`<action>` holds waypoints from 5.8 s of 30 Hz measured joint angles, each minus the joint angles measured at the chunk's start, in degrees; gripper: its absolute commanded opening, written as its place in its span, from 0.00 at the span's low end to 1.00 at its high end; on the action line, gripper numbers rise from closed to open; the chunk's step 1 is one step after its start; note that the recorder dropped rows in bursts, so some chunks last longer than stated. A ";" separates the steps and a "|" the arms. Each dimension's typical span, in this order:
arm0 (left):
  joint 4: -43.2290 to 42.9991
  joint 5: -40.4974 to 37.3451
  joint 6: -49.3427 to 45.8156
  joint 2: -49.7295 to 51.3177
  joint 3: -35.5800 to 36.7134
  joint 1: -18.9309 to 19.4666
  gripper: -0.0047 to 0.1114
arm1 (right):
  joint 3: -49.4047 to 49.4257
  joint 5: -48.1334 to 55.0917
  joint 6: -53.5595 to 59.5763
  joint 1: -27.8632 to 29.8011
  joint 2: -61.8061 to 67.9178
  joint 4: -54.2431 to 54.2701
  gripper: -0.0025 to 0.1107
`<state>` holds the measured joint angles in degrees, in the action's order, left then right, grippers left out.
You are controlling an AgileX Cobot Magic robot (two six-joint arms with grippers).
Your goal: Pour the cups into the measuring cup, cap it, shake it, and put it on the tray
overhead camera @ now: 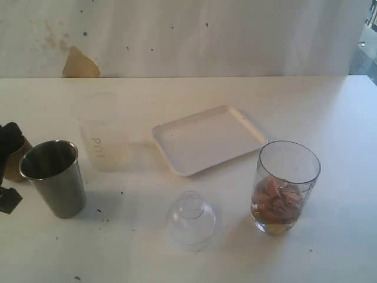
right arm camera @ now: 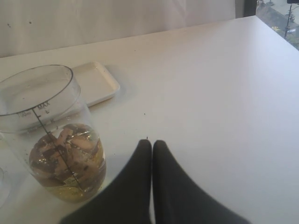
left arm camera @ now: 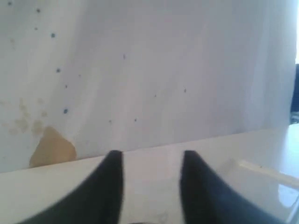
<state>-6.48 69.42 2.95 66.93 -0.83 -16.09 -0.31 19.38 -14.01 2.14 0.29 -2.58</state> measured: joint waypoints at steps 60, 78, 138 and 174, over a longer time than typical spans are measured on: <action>8.88 -99.20 1.38 -66.78 -24.81 0.00 0.04 | 0.00 0.22 0.00 0.00 0.00 0.00 0.02; 8.88 -99.69 1.16 -66.78 -24.09 16.81 0.04 | 0.00 0.22 0.00 0.00 0.00 0.00 0.02; 6.48 -82.72 -11.94 -66.78 0.54 20.04 0.04 | 0.00 0.34 0.00 0.00 0.00 0.00 0.02; 6.48 -82.72 -12.04 -66.78 0.54 20.04 0.04 | 0.00 -38.94 -11.48 0.00 -0.10 5.48 0.03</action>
<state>0.00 -13.30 -9.09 0.15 -0.29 3.95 -0.31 -19.56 -25.49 2.14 0.19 2.89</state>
